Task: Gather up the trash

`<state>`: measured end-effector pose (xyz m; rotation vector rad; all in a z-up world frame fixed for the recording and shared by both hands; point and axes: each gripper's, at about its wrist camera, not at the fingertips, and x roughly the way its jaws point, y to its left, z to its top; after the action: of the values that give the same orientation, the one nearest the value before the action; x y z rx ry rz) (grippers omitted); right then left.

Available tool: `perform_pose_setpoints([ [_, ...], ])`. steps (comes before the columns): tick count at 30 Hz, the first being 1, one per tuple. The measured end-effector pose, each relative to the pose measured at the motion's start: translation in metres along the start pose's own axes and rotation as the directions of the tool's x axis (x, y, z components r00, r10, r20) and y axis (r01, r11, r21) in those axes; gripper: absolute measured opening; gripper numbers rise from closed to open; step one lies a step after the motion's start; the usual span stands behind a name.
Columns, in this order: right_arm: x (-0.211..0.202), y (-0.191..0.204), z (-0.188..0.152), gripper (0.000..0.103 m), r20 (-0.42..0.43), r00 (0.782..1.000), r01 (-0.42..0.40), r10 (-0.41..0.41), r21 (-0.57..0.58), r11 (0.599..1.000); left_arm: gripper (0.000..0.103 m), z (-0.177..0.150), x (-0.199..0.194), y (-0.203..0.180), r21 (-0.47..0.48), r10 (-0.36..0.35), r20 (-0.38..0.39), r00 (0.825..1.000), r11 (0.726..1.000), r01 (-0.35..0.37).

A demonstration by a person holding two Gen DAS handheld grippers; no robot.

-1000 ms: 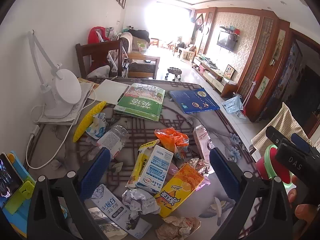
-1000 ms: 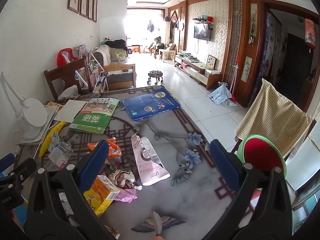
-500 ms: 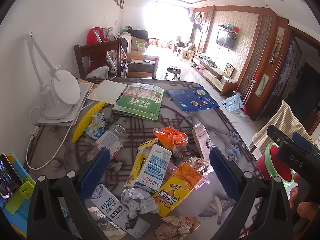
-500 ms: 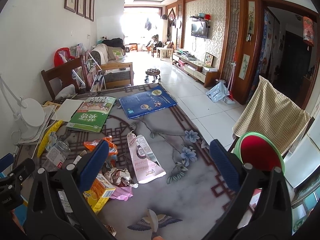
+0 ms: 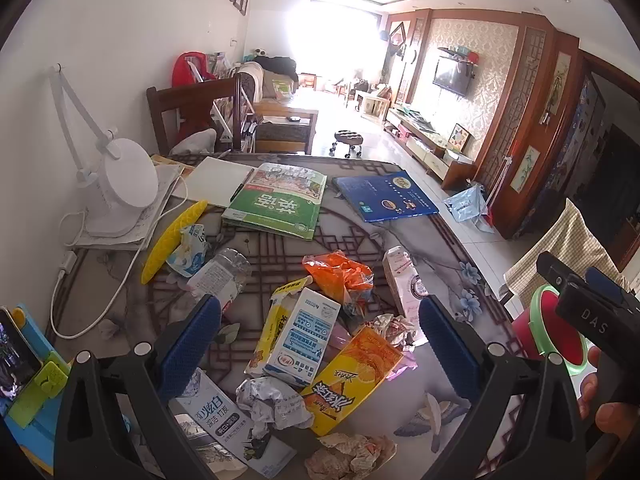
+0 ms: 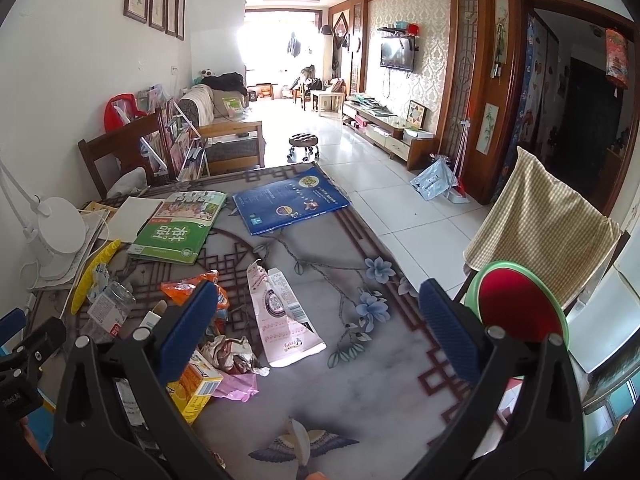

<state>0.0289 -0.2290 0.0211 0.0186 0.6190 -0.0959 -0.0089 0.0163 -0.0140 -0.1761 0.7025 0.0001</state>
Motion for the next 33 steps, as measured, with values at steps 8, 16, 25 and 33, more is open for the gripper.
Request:
perform_pose_setpoints([
  [8, 0.0018, -0.0024, 0.0017, 0.099, 0.000, 1.000, 0.008, -0.008, -0.003, 1.000, 0.095, 0.0005, 0.0014, -0.0019, 0.002, 0.001, -0.002, 1.000, 1.000, -0.001],
  [16, 0.0021, -0.0026, 0.0017, 0.099, -0.001, 1.000, 0.009, -0.009, -0.005, 1.000, 0.095, 0.0004, 0.0013, -0.0023, 0.000, 0.002, -0.003, 1.000, 1.000, -0.002],
  [25, 0.0052, -0.0018, 0.0001, 0.099, -0.010, 1.000, 0.017, -0.017, -0.006, 1.000, 0.095, 0.0011, 0.0038, -0.0059, 0.001, 0.009, -0.003, 1.000, 1.000, -0.009],
  [33, 0.0042, -0.0005, -0.0002, 0.099, -0.010, 1.000, 0.028, -0.029, -0.004, 1.000, 0.095, 0.0019, 0.0047, -0.0026, -0.025, 0.001, -0.008, 1.000, 1.000, -0.001],
])
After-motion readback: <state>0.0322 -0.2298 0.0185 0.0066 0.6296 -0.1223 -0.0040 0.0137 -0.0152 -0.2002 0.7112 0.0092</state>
